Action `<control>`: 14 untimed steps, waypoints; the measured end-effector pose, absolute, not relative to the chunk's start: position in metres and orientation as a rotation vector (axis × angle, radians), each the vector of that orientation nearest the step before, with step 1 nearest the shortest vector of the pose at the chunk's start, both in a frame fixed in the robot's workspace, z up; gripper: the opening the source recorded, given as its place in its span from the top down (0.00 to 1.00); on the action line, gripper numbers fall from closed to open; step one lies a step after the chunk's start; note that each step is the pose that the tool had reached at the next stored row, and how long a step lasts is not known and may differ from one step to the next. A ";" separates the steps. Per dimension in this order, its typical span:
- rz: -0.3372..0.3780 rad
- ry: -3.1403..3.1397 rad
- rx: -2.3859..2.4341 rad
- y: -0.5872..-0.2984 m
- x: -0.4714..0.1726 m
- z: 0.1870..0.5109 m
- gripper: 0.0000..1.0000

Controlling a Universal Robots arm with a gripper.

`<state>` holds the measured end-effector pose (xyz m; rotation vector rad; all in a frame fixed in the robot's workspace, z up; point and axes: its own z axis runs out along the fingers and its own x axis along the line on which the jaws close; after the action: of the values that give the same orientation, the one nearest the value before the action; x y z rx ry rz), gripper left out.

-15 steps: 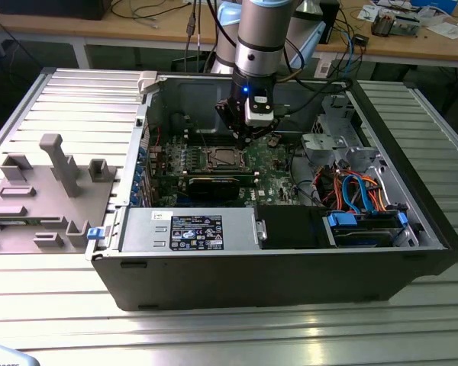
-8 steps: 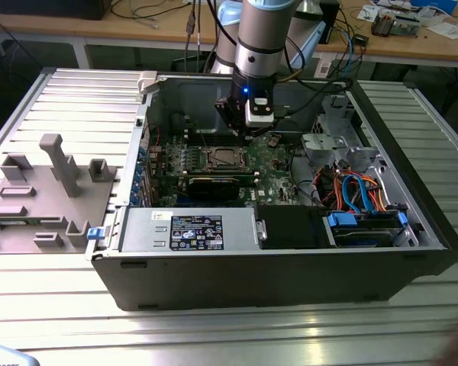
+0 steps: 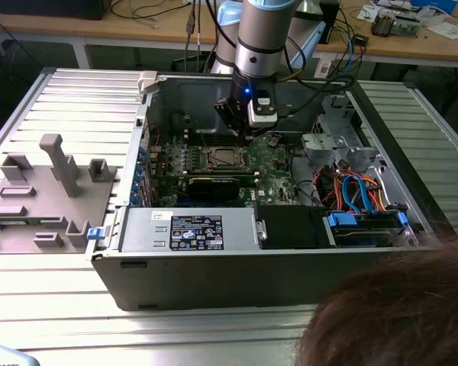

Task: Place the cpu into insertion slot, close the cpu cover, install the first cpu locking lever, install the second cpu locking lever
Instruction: 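Install the first cpu locking lever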

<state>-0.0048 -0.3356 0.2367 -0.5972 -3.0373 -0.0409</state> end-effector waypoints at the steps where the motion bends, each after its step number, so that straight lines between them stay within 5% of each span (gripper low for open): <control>1: -0.041 -3.039 -0.587 -0.336 -0.005 0.237 0.89; 14: -0.038 -3.060 -0.461 -0.336 -0.005 0.237 0.89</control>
<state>-0.0048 -0.3356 0.2367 -0.4611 -3.0598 -0.0376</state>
